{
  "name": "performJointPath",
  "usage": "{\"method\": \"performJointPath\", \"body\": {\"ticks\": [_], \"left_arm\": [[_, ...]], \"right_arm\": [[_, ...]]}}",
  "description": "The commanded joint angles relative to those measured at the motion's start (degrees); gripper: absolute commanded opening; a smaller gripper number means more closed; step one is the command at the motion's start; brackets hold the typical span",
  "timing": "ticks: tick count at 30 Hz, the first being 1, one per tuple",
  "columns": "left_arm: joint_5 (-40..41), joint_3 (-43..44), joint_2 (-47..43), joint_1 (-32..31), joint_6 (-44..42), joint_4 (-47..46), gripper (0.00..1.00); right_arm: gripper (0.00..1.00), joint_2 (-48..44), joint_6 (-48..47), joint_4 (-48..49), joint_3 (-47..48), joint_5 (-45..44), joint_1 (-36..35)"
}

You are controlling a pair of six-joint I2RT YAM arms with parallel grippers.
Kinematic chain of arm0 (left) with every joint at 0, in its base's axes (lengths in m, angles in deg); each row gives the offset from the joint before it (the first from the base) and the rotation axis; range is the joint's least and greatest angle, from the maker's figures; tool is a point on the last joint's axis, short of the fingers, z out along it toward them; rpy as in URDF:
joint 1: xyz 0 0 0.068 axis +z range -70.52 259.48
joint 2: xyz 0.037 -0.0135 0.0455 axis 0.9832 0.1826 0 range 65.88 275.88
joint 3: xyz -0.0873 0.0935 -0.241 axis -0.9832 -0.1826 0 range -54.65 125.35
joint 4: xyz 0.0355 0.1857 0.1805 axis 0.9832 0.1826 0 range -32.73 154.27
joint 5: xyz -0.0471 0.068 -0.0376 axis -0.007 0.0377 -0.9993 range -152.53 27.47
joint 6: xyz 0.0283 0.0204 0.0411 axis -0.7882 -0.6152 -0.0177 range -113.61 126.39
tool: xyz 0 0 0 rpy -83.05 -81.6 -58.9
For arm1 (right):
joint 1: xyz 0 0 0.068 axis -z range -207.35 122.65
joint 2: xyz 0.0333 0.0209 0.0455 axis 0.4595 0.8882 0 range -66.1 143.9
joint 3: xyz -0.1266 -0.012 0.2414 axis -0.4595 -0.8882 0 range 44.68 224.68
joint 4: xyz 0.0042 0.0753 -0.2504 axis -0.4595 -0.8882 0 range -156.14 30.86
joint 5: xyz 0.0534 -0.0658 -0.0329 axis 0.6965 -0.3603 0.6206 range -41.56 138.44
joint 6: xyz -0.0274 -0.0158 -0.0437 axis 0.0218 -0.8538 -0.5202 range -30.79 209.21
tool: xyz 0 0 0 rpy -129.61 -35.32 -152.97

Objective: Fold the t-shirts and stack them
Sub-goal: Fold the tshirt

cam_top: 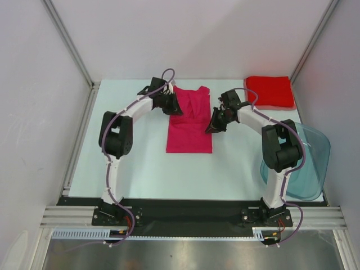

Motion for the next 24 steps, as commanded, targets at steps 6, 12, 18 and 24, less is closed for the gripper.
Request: {"method": "performJointPath", "body": {"ticks": [6,12,18,24], "left_arm": [[4.39,-20.99,-19.06,-1.21,-4.77,-5.61,0.15],[1.84,-21.18,-15.38,-1.47,-2.39,-6.31,0.14],[2.19,-16.27,-9.14,-1.56,-2.91,-5.45,0.13],[4.29,-8.97,-4.75,-1.39,-5.11,-2.19,0.12]], "right_arm": [[0.02,-0.48,0.09,2.43,-0.26,1.77,-1.23],[0.03,-0.21,0.01,2.26,-0.35,2.21,-1.85],[0.02,-0.91,-0.52,0.67,-0.35,2.03,-2.46],[0.02,-1.35,-1.14,-0.56,-0.09,1.51,-2.55]]}}
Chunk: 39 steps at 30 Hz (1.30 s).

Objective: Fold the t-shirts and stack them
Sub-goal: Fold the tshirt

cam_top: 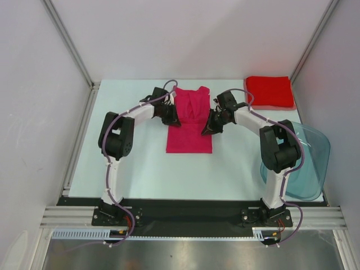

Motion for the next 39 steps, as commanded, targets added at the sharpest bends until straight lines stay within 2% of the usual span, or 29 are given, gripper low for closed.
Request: {"method": "performJointPath", "body": {"ticks": [1,13,18,20,22,26,30,34,39], "left_arm": [[2.2,7.23,0.81,-0.12,-2.88,0.98,0.12],[9.41,20.85,9.07,0.41,-8.6,7.66,0.12],[12.22,22.54,4.25,0.41,-10.0,9.51,0.13],[14.06,21.93,-0.48,0.41,-10.27,11.0,0.2],[14.07,18.69,-4.27,0.41,-9.83,10.92,0.24],[10.65,8.93,-13.32,-0.03,-8.34,8.2,0.25],[2.83,-3.19,-18.52,-0.38,-5.01,1.7,0.2],[-1.74,-11.98,-17.39,-0.73,-0.61,-5.32,0.09],[-0.79,-13.5,-13.26,-0.73,1.77,-9.91,0.07]], "right_arm": [[0.02,-1.46,-0.98,-1.28,0.17,0.19,-0.34],[0.02,-1.29,-2.3,-6.81,5.62,-1.3,-0.34],[0.02,-3.13,-3.01,-7.17,5.1,-2.01,0.18],[0.03,-3.75,-2.92,-6.47,3.87,-1.31,0.45],[0.03,-4.19,-2.31,-4.89,1.77,0.62,0.45],[0.03,-4.45,-1.6,-1.9,-1.67,2.83,-0.78],[0.03,-4.98,-0.2,1.34,-4.74,3.62,-1.22],[0.03,-5.42,0.07,1.44,-5.45,3.71,-1.31],[0.03,-6.03,0.69,0.66,-5.63,3.8,-1.31]]}}
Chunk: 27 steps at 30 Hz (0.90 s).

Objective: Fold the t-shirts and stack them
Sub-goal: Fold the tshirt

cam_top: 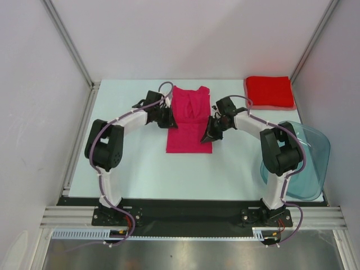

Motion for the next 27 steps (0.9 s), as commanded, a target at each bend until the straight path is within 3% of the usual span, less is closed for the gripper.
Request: {"method": "performJointPath", "body": {"ticks": [1,15,20,22,24,26,27], "left_arm": [[-1.59,0.77,2.76,-0.12,2.76,-6.22,0.06],[-1.86,19.41,20.69,3.22,1.09,-1.84,0.06],[2.0,22.49,20.36,3.48,-3.03,2.83,0.06],[5.76,21.53,17.13,3.48,-4.18,5.37,0.1],[8.33,19.78,13.26,3.4,-5.59,7.04,0.22],[12.1,15.56,5.64,3.13,-6.99,7.05,0.29],[13.16,13.98,2.98,2.96,-7.43,6.96,0.38]], "right_arm": [[0.02,-3.74,0.77,0.85,0.08,0.85,-0.09],[0.03,-6.81,-0.11,-3.28,-0.01,-0.65,0.18],[0.04,-7.87,-1.07,-4.51,0.25,-1.17,1.05],[0.05,-8.31,-2.03,-4.69,-0.36,-1.44,1.75],[0.07,-9.1,-3.35,-5.92,-1.06,-3.1,2.63],[0.2,-9.63,-5.37,-6.88,-1.94,-3.37,3.07],[0.28,-9.98,-5.73,-7.06,-2.47,-3.55,3.69]]}}
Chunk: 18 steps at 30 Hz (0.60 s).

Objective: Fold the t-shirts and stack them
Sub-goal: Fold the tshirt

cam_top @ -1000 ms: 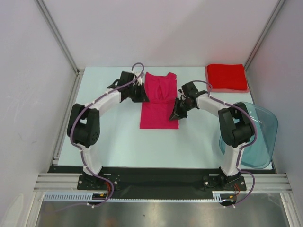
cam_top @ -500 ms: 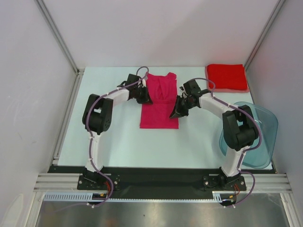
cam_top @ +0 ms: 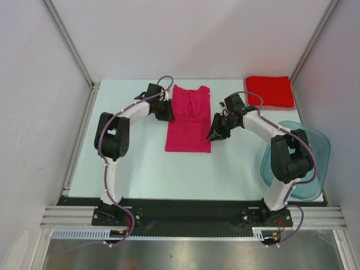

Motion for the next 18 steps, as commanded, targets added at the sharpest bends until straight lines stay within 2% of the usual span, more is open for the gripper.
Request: {"method": "performJointPath", "body": {"ticks": [1,2,4,6,7,13,18], "left_arm": [[8.01,-5.52,-14.89,-0.08,-4.36,2.13,0.4],[8.19,-6.68,-19.27,-0.17,-4.36,2.48,0.42],[5.66,-10.09,-22.37,-0.17,-3.4,3.97,0.45],[1.1,-13.17,-25.79,-0.34,-0.41,4.33,0.47],[-0.4,-17.63,-26.86,-0.43,1.08,3.63,0.48],[4.23,-35.84,-36.26,-2.89,13.21,-1.82,0.53],[2.57,-43.68,-38.21,-2.9,24.81,-7.96,0.55]], "right_arm": [[0.36,-3.29,-3.83,-2.49,-2.94,-1.45,1.55],[0.39,-3.64,-4.09,-1.62,-3.83,-0.58,1.73],[0.46,-4.87,-3.4,0.48,-8.12,1.26,2.78],[0.5,-5.66,-0.86,4.96,-11.21,4.95,3.66],[0.52,-5.84,0.29,6.46,-12.53,6.1,4.44],[0.54,-5.4,7.49,17.36,-20.8,11.73,5.77],[0.55,-5.05,11.19,22.11,-23.79,12.61,6.91]]}}
